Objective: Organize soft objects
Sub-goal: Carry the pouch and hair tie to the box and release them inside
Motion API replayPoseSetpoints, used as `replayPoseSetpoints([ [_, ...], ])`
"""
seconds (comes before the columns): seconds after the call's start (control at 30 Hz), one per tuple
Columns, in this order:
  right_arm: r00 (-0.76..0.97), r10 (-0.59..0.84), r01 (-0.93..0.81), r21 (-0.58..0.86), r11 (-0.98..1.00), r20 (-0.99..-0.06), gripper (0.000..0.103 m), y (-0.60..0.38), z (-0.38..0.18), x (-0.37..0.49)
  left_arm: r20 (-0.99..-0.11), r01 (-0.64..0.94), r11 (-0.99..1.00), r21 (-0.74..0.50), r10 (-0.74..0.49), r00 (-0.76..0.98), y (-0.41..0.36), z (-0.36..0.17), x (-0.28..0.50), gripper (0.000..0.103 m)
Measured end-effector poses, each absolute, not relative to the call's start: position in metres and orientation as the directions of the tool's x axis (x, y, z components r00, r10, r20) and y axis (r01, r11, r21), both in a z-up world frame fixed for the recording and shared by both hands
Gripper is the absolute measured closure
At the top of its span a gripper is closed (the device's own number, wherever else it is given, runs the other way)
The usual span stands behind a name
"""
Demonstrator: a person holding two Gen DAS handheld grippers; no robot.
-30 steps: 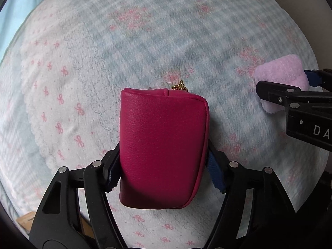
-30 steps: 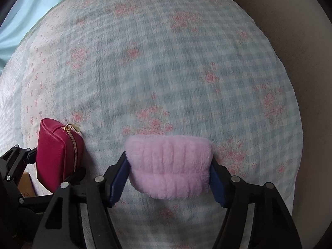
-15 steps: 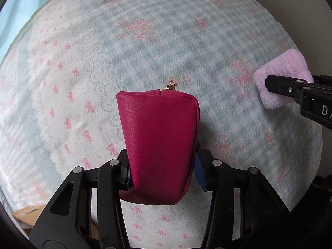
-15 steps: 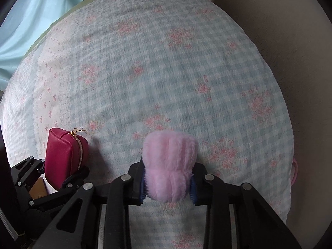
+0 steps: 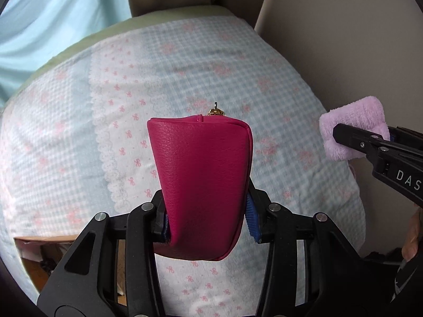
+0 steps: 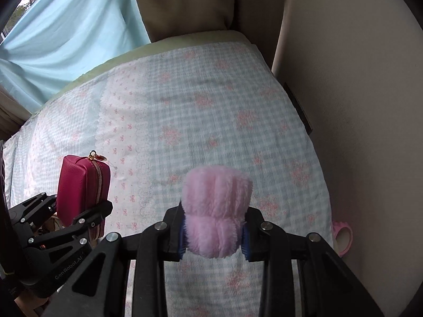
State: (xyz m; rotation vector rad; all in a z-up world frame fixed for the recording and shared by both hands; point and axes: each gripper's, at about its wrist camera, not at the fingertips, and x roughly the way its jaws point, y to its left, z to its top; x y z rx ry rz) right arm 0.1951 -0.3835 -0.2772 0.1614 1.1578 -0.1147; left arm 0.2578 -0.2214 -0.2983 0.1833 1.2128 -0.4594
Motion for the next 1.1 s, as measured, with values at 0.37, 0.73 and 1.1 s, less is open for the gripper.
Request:
replayPoseSetpoints([
  [0.37,0.522,0.067,-0.026,0.063,0.998,-0.85,0.075,-0.272,-0.16,0.165,-0.821,0.336,0.935,-0.112,-0.277,0.5,-0.134,-0.146,0.197,0.063],
  [0.73,0.511,0.159,-0.133,0.105,0.985,-0.845,0.075,-0.127,-0.153,0.132,-0.825,0.205,0.975,-0.083,-0.183,0.535,0.02,-0.13,0.151,0.063],
  [1.1,0.419,0.177,-0.049,0.172,0.984,-0.891,0.075,-0.005,-0.206,0.119,-0.887,0.226,0.97,-0.086,-0.178,0.426,0.154,-0.2,0.151,0.063],
])
